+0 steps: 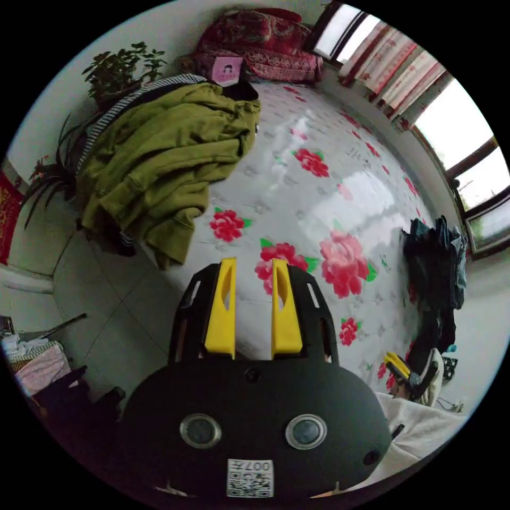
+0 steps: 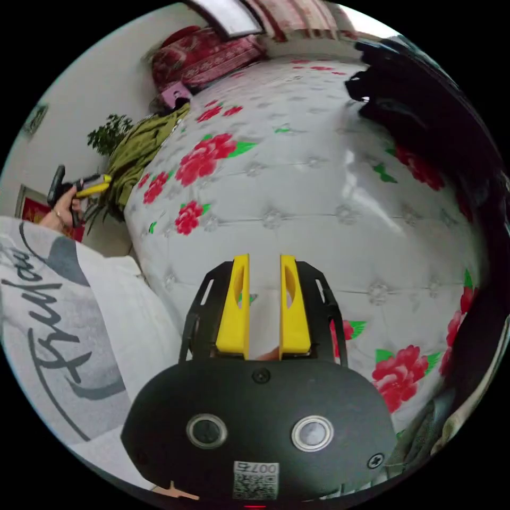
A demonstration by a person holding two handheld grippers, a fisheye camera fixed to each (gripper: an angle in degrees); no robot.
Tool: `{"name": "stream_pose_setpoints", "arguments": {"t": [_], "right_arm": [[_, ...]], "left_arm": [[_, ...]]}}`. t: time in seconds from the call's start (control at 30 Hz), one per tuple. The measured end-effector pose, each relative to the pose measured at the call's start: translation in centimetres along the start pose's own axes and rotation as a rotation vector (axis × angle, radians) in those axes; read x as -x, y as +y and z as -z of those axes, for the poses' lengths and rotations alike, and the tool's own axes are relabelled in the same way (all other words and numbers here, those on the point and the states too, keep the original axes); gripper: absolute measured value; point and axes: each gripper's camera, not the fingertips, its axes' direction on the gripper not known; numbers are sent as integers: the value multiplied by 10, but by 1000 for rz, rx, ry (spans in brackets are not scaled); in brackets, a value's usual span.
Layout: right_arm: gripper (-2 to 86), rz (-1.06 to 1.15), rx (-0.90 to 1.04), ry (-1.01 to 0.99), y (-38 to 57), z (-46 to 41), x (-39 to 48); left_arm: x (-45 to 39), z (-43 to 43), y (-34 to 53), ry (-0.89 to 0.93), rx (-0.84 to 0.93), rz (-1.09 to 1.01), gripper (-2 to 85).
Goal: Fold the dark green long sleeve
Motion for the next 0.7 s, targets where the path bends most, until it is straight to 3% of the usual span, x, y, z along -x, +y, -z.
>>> {"name": "stream_pose_setpoints", "arguments": {"t": [0.13,0.27,0.33,0.53,0.63,0.67,0.7], "right_arm": [[33,121,83,59,9,-27,51],[36,100,87,96,13,-31,60],[39,29,91,101,12,-34,58],[49,-86,42,46,-7,-37,75],[52,-111,39,35,-21,-43,84],[52,-117,33,28,-23,-44,85],[53,-128,16,17,-27,-44,87]], "left_arm": [[30,38,-31,-63,-161,48,138],[45,47,-85,-188,-230,-53,143],[52,32,-112,-234,-182,-109,139],[89,-71,-174,-329,222,-129,52],[85,-85,-178,-225,233,-169,5],[76,-85,-177,-69,238,-240,0],[64,-81,-172,204,224,-319,-4]]}}
